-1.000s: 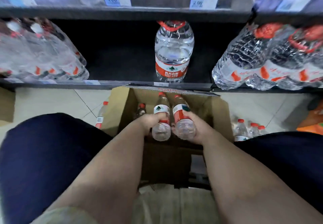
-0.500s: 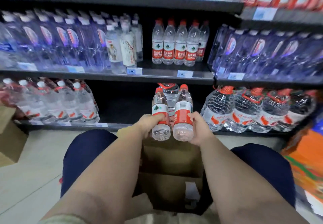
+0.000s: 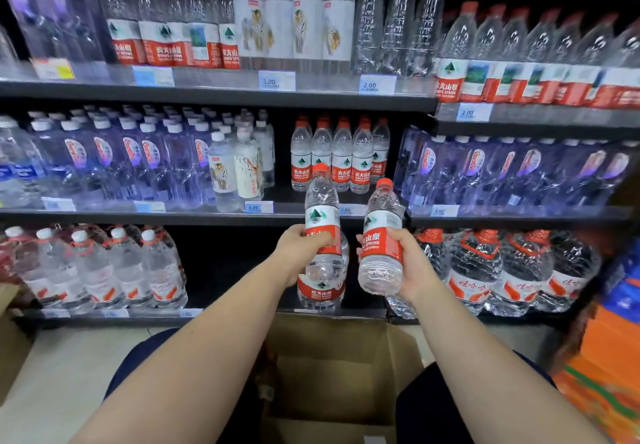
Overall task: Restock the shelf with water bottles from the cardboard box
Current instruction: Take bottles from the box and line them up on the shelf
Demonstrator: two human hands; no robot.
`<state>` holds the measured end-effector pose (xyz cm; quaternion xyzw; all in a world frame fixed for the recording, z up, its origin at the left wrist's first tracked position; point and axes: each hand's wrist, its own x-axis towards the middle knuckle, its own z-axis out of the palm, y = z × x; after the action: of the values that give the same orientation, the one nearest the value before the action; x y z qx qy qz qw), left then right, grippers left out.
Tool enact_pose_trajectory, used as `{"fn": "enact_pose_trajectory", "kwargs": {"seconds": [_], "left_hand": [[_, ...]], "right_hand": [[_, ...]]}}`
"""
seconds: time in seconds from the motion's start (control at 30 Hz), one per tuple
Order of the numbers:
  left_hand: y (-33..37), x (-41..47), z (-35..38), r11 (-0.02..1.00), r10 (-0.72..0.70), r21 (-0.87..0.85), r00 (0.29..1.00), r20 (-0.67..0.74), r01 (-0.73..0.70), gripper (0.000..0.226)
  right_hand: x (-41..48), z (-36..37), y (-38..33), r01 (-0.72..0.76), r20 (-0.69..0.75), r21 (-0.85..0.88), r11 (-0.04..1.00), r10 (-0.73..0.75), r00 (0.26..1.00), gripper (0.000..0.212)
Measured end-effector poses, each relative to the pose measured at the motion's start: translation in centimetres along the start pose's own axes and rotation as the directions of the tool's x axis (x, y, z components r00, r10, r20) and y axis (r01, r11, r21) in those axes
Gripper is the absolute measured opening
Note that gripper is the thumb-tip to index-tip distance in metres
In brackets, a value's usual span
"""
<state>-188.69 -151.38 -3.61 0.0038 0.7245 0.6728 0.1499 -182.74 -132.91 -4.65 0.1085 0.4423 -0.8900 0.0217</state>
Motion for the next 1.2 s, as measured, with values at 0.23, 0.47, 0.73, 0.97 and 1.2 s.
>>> {"fn": "enact_pose_trajectory", "kwargs": {"seconds": [0.23,0.47,0.73,0.97,1.2], "left_hand": [[1.7,3.4,2.0,0.997,0.083,0.003,0.996,-0.041,-0.083,0.051],[3.4,8.7,2.8,0.991,0.127,-0.021,0.987,-0.097,-0.13,0.057],[4.4,17.2,4.9,0.984,0.169,0.072,0.979,-0.115,-0.161,0.054],[4.4,25.8,8.1,0.969,0.246,0.041,0.962,-0.123,-0.242,0.067],[3.4,31.1,9.9,0.963,0.268,0.041,0.961,-0.075,-0.265,0.071]], "right_hand": [[2.8,0.6,-2.0,0.004,-0.082,-0.004,1.0,-0.004,0.997,0.027],[7.2,-0.1,-4.6,-0.076,-0.1,0.072,0.995,0.083,0.991,0.043],[16.1,-3.1,-9.2,-0.027,-0.228,-0.036,0.999,0.018,0.973,0.024],[24.4,-5.0,-12.2,0.204,-0.142,-0.432,0.878,-0.29,0.946,0.047],[29.6,-6.7,-13.0,0.21,-0.05,-0.632,0.746,-0.311,0.949,0.062]]}}
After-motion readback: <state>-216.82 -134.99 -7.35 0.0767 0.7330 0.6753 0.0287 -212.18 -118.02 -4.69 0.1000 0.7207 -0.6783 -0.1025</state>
